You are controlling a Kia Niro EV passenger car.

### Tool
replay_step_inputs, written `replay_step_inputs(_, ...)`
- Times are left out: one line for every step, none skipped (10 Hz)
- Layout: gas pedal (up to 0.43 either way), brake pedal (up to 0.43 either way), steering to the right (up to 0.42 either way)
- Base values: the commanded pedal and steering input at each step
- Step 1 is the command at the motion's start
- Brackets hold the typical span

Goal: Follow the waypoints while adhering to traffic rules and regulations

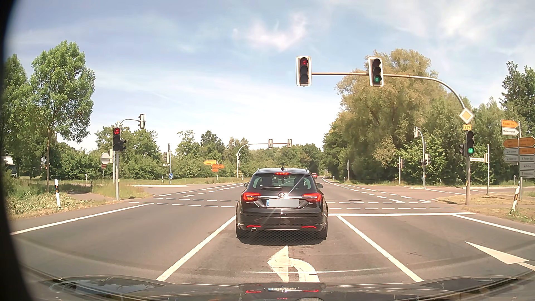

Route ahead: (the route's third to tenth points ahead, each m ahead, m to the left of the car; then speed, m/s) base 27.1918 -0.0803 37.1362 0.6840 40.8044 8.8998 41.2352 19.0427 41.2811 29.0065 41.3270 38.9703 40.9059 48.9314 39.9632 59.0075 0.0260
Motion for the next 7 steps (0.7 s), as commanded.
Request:
replay_step_inputs(0.0,0.0,0.004)
replay_step_inputs(0.0,0.0,0.004)
replay_step_inputs(0.0,0.0,0.004)
replay_step_inputs(0.0,0.0,0.004)
replay_step_inputs(0.0,0.0,0.004)
replay_step_inputs(0.0,0.0,0.004)
replay_step_inputs(0.0,0.0,0.004)
